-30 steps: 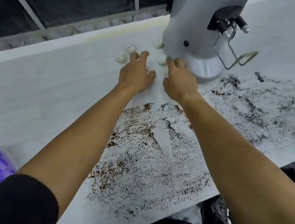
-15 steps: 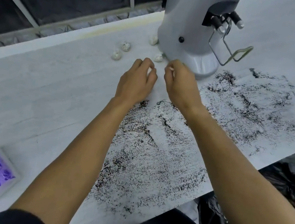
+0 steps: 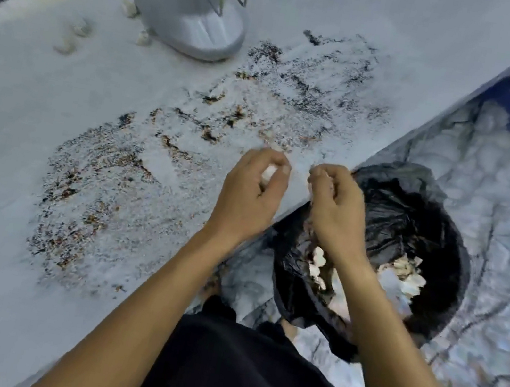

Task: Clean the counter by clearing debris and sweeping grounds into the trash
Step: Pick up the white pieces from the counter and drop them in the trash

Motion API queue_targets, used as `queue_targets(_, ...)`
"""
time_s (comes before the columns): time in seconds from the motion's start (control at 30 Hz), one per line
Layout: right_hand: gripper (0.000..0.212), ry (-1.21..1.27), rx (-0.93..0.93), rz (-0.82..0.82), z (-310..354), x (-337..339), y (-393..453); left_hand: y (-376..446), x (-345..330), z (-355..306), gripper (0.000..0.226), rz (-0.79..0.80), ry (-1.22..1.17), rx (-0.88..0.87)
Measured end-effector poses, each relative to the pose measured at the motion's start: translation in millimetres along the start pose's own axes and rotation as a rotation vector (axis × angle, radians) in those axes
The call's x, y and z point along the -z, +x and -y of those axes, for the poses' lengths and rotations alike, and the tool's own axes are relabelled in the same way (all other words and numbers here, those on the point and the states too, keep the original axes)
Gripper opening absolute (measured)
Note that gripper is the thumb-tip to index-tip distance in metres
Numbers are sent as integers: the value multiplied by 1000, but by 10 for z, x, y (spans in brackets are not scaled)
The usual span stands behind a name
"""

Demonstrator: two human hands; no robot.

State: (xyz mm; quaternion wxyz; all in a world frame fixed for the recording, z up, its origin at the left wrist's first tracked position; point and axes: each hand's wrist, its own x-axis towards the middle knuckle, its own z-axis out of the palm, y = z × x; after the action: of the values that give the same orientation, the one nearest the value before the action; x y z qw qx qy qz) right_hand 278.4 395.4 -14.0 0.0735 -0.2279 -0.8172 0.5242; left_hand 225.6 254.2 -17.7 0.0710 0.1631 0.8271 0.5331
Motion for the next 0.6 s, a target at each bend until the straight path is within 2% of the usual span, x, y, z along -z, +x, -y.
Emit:
queue_targets(0.1,21,14,-195,-14,-614,499,-265,-347,-532,1,7,83,9,79)
queue_targets(0.2,24,24,-364,-12,-1231,828,-453,-619,-991,79,12,208,41,128)
queue_targets(0.3,22,43,-442,15,-1618,951,-539,-810,-1380,222,17,321,134,169)
queue_targets(0.4,24,87,-477,95,-1813,947,-498,-871,-1647,308,22,346,181,239)
queue_targets(0.5,26,134,-467,190,-1802,922,-406,-841,-1799,334,43,316,266,303)
queue_targets(0.6,53,65,-499,288,-1774,949,-334,-815,-1783,317,57,266,330,309)
